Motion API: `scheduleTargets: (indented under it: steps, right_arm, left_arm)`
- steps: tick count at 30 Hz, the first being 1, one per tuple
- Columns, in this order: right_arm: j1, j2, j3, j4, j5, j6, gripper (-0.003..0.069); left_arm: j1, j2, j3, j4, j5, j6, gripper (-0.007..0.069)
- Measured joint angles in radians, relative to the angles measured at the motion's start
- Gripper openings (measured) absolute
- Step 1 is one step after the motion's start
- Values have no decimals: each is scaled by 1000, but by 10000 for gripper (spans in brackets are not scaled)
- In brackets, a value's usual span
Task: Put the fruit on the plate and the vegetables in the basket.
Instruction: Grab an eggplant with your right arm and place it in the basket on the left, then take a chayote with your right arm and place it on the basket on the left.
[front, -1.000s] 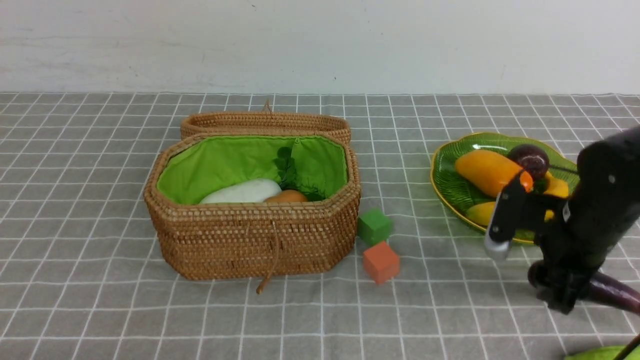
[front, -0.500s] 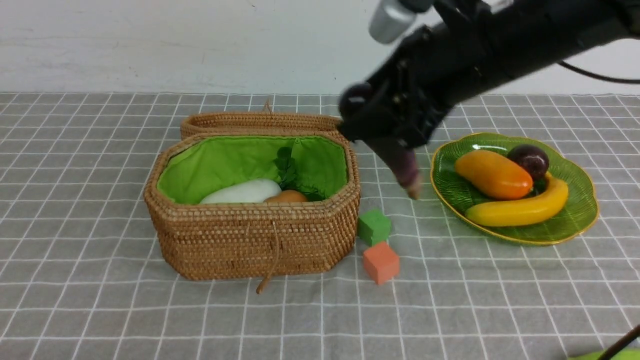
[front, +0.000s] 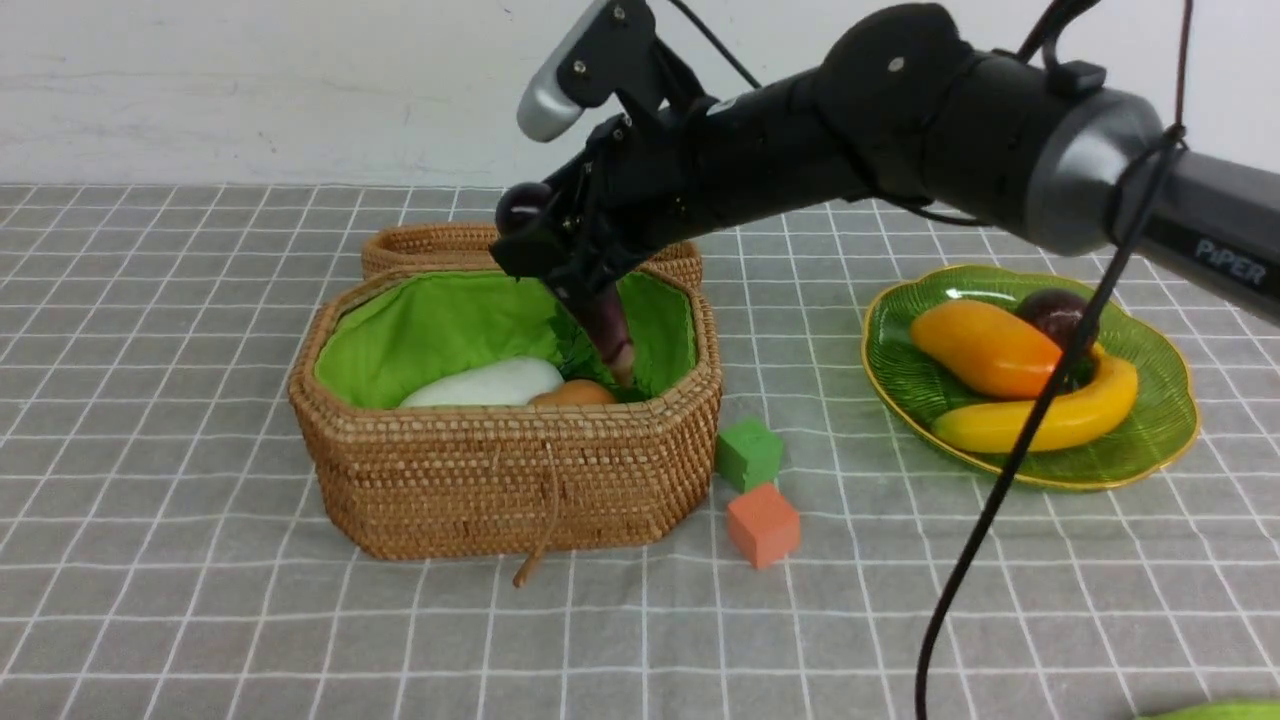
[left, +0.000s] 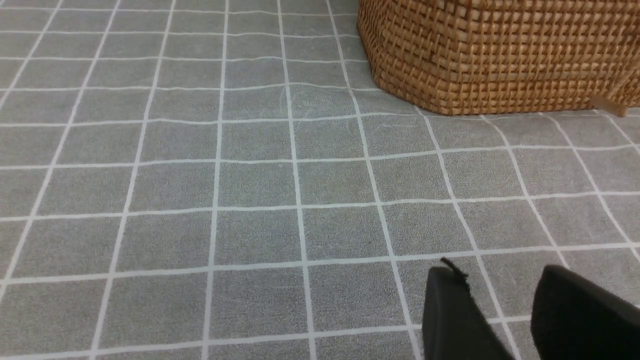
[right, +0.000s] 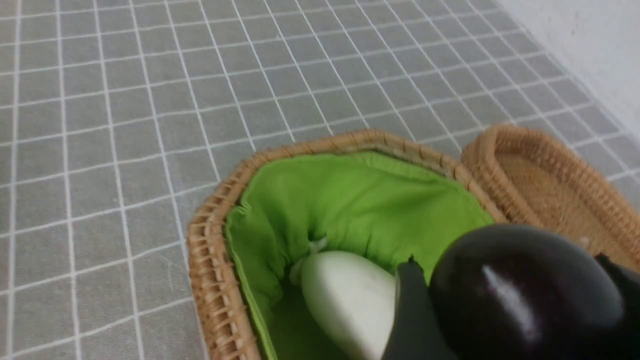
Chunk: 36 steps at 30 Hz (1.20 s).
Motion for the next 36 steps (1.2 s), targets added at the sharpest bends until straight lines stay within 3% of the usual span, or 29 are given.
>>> scheduleTargets:
  steps: [6, 8, 9, 11, 15, 18, 22, 23, 25, 28, 30, 36]
  right_arm:
    - [0, 6, -7, -64, -16, 97, 419]
    - [0, 5, -8, -94, -17, 133, 450]
    - [0, 1, -8, -127, -6, 174, 531]
    - [0, -9, -8, -153, 15, 211, 613]
    - [0, -72, -8, -245, 95, 282, 676]
    - [0, -153, -8, -355, 198, 363, 664]
    - [0, -310, -9, -655, 409, 557, 598]
    - [0, -318, -9, -672, 420, 569, 594]
    - [0, -402, -10, -879, 559, 743, 554]
    - [-15, -462, 19, -1016, 614, 899, 515]
    - [-35, -514, 121, -1065, 619, 911, 493]
    - [-101, -620, 493, -1087, 625, 741, 484]
  left_arm:
    - [0, 0, 0, 0, 0, 0, 239]
    - [0, 0, 0, 0, 0, 0, 239]
    - [0, 0, 0, 0, 0, 0, 239]
    - [0, 0, 0, 0, 0, 0, 239]
    - [0, 0, 0, 0, 0, 0, 239]
    - [0, 0, 0, 0, 0, 0, 239]
    - [0, 0, 0, 0, 0, 0, 239]
    - [0, 0, 0, 0, 0, 0, 239]
    - [0, 0, 0, 0, 0, 0, 239]
    - [0, 0, 0, 0, 0, 0, 239]
    - [0, 0, 0, 0, 0, 0, 239]
    - [0, 0, 0, 0, 0, 0, 239]
